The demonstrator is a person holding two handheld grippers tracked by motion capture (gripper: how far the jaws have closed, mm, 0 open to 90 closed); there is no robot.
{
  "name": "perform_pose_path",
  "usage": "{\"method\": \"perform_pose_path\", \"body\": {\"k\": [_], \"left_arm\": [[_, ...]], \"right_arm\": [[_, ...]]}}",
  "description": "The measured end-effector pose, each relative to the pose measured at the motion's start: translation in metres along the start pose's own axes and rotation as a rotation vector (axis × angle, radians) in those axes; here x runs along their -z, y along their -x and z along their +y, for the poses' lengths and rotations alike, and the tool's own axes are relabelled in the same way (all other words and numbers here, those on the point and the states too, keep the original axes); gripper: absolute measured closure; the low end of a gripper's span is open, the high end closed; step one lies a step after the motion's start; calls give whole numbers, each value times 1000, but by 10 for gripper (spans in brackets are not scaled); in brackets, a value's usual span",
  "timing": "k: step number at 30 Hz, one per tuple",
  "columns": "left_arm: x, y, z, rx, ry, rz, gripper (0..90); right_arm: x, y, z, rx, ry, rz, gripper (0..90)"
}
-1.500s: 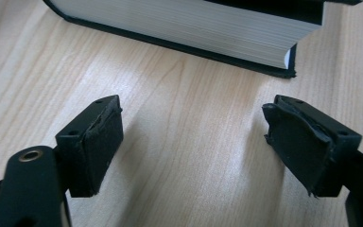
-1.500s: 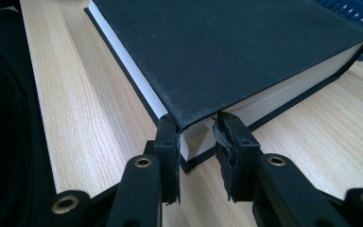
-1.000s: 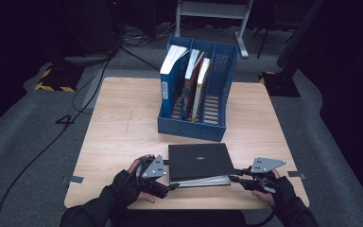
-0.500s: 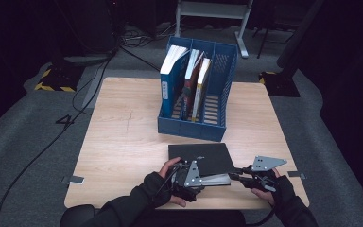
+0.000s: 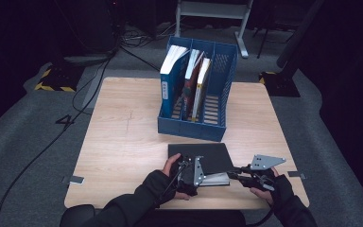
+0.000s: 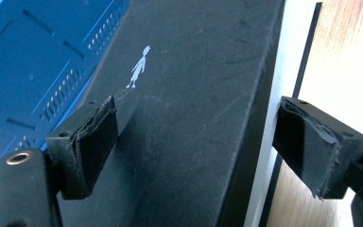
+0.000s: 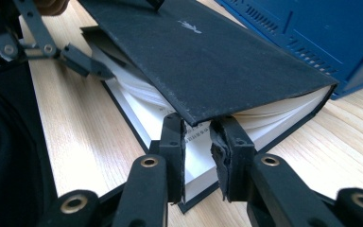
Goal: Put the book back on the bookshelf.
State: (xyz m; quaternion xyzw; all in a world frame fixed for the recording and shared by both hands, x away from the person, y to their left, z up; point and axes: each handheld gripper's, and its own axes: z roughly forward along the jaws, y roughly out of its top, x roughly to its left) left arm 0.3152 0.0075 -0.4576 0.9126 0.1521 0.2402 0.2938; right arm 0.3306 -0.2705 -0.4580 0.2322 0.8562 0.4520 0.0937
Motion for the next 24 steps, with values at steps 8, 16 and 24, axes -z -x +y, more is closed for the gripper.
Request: {"method": "perform_pose_path", "body": {"k": [8, 16, 24], "left_arm": [[16, -22, -11, 16, -26, -22, 253], [20, -31, -18, 11, -35, 5, 236], [12, -11, -4, 14, 11, 69, 158]], "right_arm": [[-13, -7, 10, 10, -3, 8, 776], [-30, -15, 21, -15, 23, -17, 788], [-33, -18, 29, -35, 37, -33, 788]]}}
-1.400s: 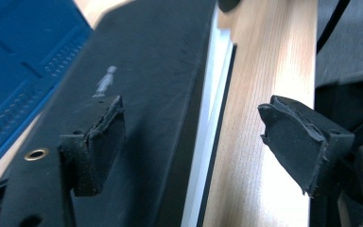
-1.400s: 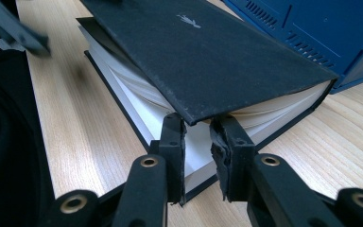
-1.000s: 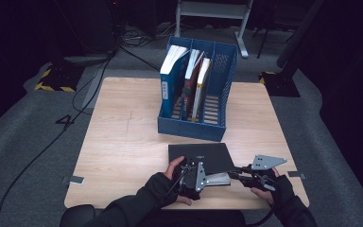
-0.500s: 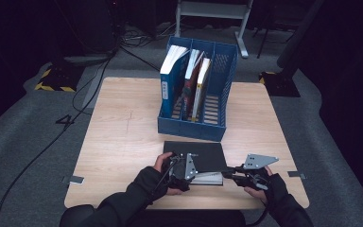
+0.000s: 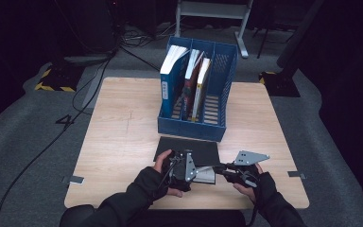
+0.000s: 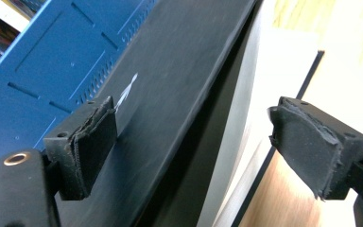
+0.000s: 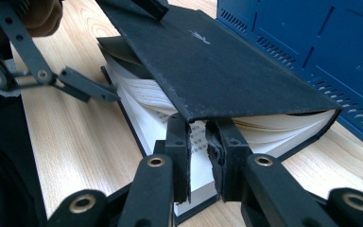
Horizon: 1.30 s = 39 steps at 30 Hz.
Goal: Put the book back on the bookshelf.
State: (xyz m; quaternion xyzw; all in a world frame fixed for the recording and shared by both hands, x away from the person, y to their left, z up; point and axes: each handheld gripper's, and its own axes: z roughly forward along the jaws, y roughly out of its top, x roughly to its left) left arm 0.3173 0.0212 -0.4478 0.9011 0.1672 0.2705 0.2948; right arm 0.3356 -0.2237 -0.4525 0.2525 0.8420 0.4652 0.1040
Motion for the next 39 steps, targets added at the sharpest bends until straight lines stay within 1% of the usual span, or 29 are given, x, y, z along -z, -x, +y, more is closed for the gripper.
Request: {"method": "perform_pose_path", "body": {"k": [2, 3, 4, 5, 6, 7, 8, 10, 12, 13, 14, 15, 16, 17, 20, 22, 23, 25, 27, 28, 29, 31, 32, 33, 34, 36, 37, 38, 39], "left_arm": [[-1, 2, 1, 1, -6, 8, 158], [-4, 3, 2, 4, -6, 23, 164], [-9, 7, 5, -3, -19, 66, 168], [-9, 7, 5, -3, -19, 66, 176], [-10, 8, 5, -3, -24, 82, 176], [-11, 9, 5, -15, -32, 96, 190], [-11, 9, 6, -18, -38, 98, 207], [-10, 6, 5, -5, -39, 90, 238], [-10, 3, 5, -6, -42, 82, 267], [-8, 2, 5, -4, -33, 75, 283], [-6, 1, 4, -14, -26, 65, 334], [-6, 1, 4, -14, -26, 65, 381], [-5, 0, 4, -19, -23, 62, 381], [-4, -1, 4, -24, -18, 52, 424], [-1, -5, 4, -29, -8, 34, 495], [0, -6, 4, -52, -11, 35, 525], [0, -7, 4, -44, -3, 35, 532], [1, -7, 4, -55, -3, 28, 545], [2, -9, 4, -50, 9, 29, 551], [2, -9, 4, -48, 6, 21, 551], [2, -10, 3, -37, 3, 10, 547], [2, -10, 3, -31, 4, 6, 544], [4, -13, 2, -22, 22, 3, 547], [4, -13, 2, -22, 22, 3, 551], [5, -14, 1, -18, 31, 5, 557], [8, -17, 0, 1, 49, -3, 563], [8, -17, 0, 1, 49, -3, 564], [9, -19, 0, 5, 54, -14, 564], [10, -21, 0, 15, 60, -19, 564]], "right_arm": [[0, 0, 0, 0, -1, 0, 788], [0, 0, 0, 0, -1, 0, 788], [-1, 0, 0, -1, -2, 2, 788], [-1, 0, 0, -1, -2, 2, 788], [-1, 0, 0, -4, -1, 3, 788], [-1, 0, 0, -5, -2, 4, 788], [-1, 0, -1, -3, -5, 4, 788], [-2, 0, -1, -4, -4, 5, 788], [-2, 0, -2, -3, -3, 6, 788], [-2, 0, -2, -5, -1, 6, 788], [-2, 0, -2, -4, -1, 5, 787], [-2, 0, -2, -4, -1, 5, 787], [-1, 1, -3, -4, 0, 7, 787], [-1, 1, -3, -7, 4, 11, 787], [-2, 1, -3, -3, 0, 14, 787], [-3, 1, -4, -2, 4, 19, 787], [-3, 1, -4, -1, 5, 21, 786], [-2, 1, -3, -2, 13, 28, 770], [-1, 1, -4, 2, 17, 36, 750], [-1, 1, -4, 3, 21, 43, 731], [0, 1, -5, 3, 19, 46, 714], [0, 2, -7, 11, 12, 45, 695], [2, 3, -9, 4, 7, 43, 655], [2, 3, -9, 4, 7, 43, 655], [4, 7, -12, -10, 5, 35, 619], [6, 11, -14, -26, 8, 21, 583], [7, 13, -15, -30, 5, 12, 561], [7, 13, -15, -30, 5, 12, 561], [8, 15, -15, -35, 0, 15, 537]]}}
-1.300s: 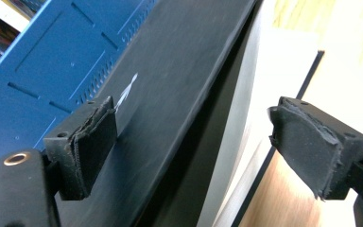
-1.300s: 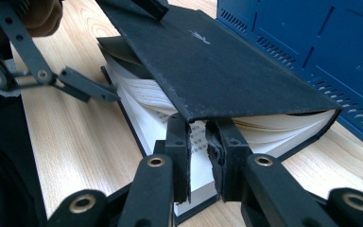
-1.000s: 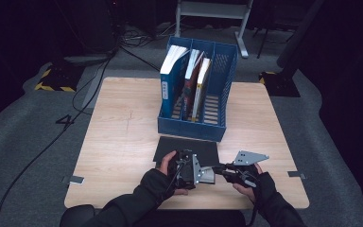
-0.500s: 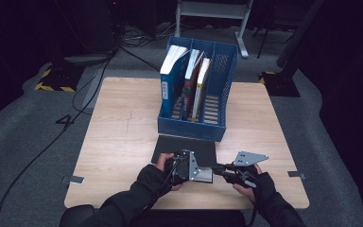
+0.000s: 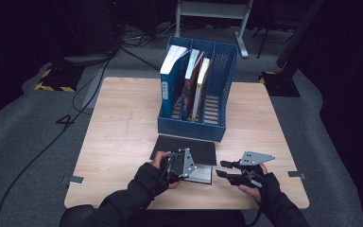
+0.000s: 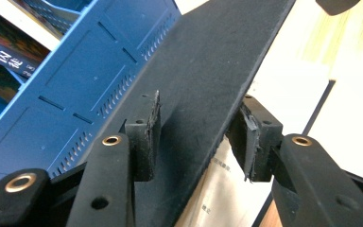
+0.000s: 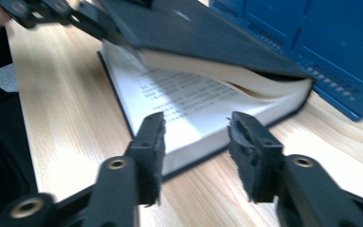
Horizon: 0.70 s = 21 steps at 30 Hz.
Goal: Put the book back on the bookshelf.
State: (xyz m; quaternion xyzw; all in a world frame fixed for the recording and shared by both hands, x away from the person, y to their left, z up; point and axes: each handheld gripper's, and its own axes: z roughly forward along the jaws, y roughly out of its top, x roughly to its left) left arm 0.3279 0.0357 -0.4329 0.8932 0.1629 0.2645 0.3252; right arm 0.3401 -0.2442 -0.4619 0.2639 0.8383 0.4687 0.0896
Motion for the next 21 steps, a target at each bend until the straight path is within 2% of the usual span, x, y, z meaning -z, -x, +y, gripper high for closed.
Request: {"method": "perform_pose_path", "body": {"k": [3, 4, 7, 10, 12, 14, 19, 21], "left_arm": [[3, -4, -3, 24, 36, -7, 565], [5, -6, -4, 44, 48, -6, 566], [7, -11, -5, 64, 73, -17, 567], [10, -15, -8, 102, 103, -31, 568], [12, -18, -10, 130, 117, -40, 567], [14, -21, -12, 149, 130, -49, 567], [20, -27, -16, 190, 154, -59, 567], [24, -32, -20, 222, 177, -76, 567]], "right_arm": [[0, 6, -4, 1, -23, -33, 508], [0, 7, -5, -8, -24, -30, 503], [-1, 10, -6, -11, -36, -43, 477], [0, 12, -6, -15, -39, -60, 464], [-1, 14, -8, -22, -47, -61, 461], [-2, 16, -8, -25, -57, -73, 461], [-4, 18, -9, -30, -64, -68, 462], [-4, 18, -9, -31, -64, -71, 462]]}}
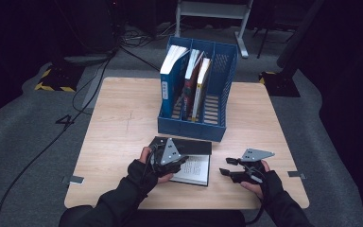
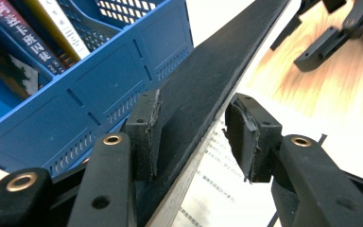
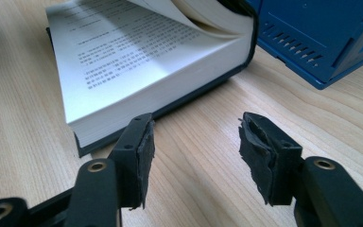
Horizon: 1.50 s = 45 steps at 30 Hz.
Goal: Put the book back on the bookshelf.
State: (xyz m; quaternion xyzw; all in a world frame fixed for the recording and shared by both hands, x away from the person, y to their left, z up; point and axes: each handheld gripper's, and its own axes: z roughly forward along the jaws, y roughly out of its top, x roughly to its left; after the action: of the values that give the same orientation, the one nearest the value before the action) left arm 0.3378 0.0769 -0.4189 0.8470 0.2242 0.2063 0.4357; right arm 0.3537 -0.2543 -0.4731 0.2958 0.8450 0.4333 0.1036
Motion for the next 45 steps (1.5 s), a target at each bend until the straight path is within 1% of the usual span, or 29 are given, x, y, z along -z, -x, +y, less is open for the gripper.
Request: {"method": "perform_pose_path", "body": {"k": [1, 2, 3, 4, 5, 6, 7, 9, 10, 14, 15, 18, 19, 20, 23, 25, 26, 27, 29, 30, 31, 33, 36, 38, 39, 41, 43, 45], "left_arm": [[2, -2, -1, 15, 10, -2, 567], [2, -2, -1, 15, 10, -2, 567], [6, -6, -2, 39, 22, -9, 567], [8, -8, -3, 52, 31, -11, 567], [10, -9, -4, 61, 37, -15, 567], [10, -9, -4, 61, 37, -15, 567], [14, -13, -6, 77, 53, -26, 567], [16, -14, -7, 81, 56, -29, 567], [18, -15, -8, 85, 60, -31, 567], [23, -20, -12, 115, 85, -42, 566], [24, -21, -13, 118, 89, -45, 566], [27, -24, -15, 132, 102, -52, 566], [29, -25, -16, 134, 107, -55, 566], [30, -26, -17, 146, 114, -60, 566], [33, -30, -19, 169, 132, -67, 565], [35, -32, -20, 174, 141, -68, 565], [35, -32, -22, 188, 152, -74, 565], [36, -33, -22, 187, 153, -77, 565], [37, -35, -23, 192, 161, -82, 565], [36, -36, -23, 195, 162, -91, 564], [34, -36, -22, 186, 158, -89, 564], [33, -34, -22, 192, 159, -93, 564], [34, -34, -22, 191, 161, -94, 564], [35, -34, -23, 198, 170, -97, 564], [36, -35, -24, 202, 177, -100, 564], [40, -35, -28, 215, 197, -113, 564], [43, -34, -32, 212, 205, -112, 562], [46, -31, -34, 198, 201, -101, 560]], "right_arm": [[0, 0, 0, -4, 2, 4, 462], [-1, 1, 1, -1, -1, 5, 462], [-2, 1, 1, 0, -5, 3, 462], [-3, 1, 1, 1, -8, 0, 462], [-4, 1, 2, 1, -9, 4, 461], [-5, 0, 2, 6, -11, 7, 462], [-7, 0, 3, 11, -14, 3, 461], [-8, -1, 4, 14, -15, 2, 461], [-10, -2, 5, 21, -18, 12, 459], [-16, -4, 10, 39, -22, 19, 453], [-19, -5, 10, 47, -32, 18, 447], [-26, -6, 11, 56, -44, 19, 427], [-26, -6, 11, 56, -44, 19, 427], [-28, -6, 12, 58, -44, 18, 417], [-33, -8, 16, 63, -40, 28, 385], [-37, -12, 18, 74, -38, 42, 370], [-40, -14, 19, 81, -41, 41, 361], [-43, -16, 20, 90, -42, 47, 351], [-48, -19, 23, 93, -37, 62, 340], [-49, -20, 23, 89, -28, 66, 331], [-49, -20, 24, 86, -14, 78, 332], [-49, -22, 24, 91, -9, 73, 341], [-48, -21, 23, 82, 5, 86, 352], [-43, -23, 24, 77, 45, 85, 375], [-41, -24, 25, 72, 62, 93, 385], [-36, -27, 28, 74, 99, 93, 385], [-34, -30, 32, 73, 121, 92, 388], [-32, -32, 36, 71, 144, 91, 405]]}}
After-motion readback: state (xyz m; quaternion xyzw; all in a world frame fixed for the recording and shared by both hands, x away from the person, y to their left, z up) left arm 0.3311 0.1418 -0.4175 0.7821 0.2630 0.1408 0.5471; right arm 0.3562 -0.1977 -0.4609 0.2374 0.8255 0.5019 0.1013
